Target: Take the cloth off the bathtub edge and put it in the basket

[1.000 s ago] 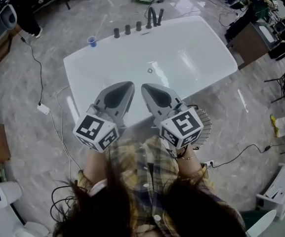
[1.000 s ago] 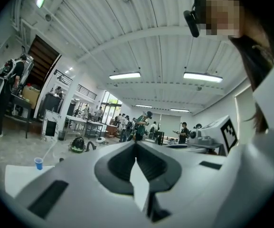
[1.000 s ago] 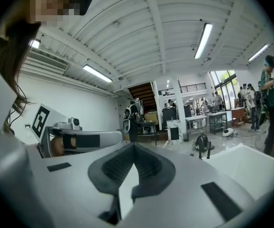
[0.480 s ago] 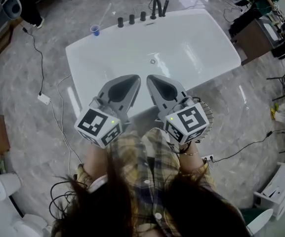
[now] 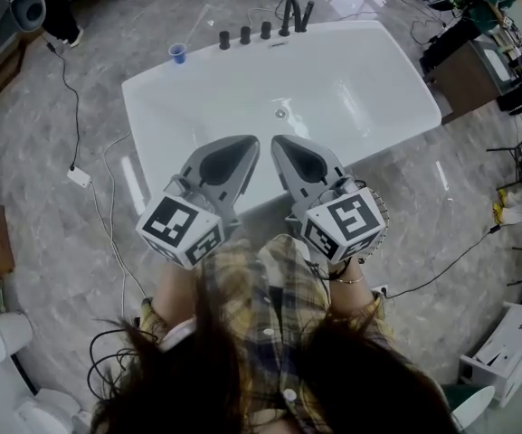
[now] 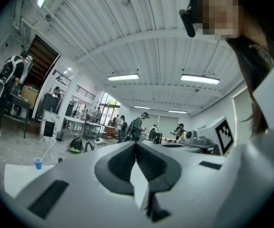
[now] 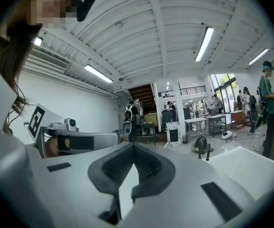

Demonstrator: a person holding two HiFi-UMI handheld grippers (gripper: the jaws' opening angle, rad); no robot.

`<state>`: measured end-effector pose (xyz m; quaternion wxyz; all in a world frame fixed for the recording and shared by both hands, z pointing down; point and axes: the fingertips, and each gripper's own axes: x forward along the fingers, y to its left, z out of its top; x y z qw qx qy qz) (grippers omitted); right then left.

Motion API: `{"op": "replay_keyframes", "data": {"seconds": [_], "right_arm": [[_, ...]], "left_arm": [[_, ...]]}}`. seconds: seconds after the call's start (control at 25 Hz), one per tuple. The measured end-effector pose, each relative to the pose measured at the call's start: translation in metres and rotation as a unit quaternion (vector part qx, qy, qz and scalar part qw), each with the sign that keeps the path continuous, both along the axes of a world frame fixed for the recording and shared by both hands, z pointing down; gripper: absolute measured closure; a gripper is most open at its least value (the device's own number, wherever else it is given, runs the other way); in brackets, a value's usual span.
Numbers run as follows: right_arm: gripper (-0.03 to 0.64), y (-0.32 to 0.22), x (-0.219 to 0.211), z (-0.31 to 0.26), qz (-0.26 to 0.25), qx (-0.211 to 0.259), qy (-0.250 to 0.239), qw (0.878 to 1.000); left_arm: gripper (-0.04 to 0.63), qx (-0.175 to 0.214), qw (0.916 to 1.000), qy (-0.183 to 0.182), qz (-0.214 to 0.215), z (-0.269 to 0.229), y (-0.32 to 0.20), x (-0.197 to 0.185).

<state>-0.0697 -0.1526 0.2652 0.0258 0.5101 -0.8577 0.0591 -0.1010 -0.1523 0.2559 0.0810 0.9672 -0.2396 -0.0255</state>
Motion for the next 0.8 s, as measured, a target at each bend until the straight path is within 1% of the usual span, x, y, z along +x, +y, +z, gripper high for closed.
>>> {"op": "replay_keyframes", "data": {"seconds": [0.44, 0.8], "right_arm": [[0.601, 0.007, -0.012, -0.004, -0.009, 0.003, 0.013, 1.0], [0.601, 0.017, -0.022, 0.001, -0.012, -0.005, 0.027, 1.0]], "left_arm": [[0.575, 0.002, 1.0, 0.0, -0.007, -0.003, 0.005, -0.009], [0.575, 0.003, 1.0, 0.003, -0.006, -0.005, 0.014, -0.018]]}}
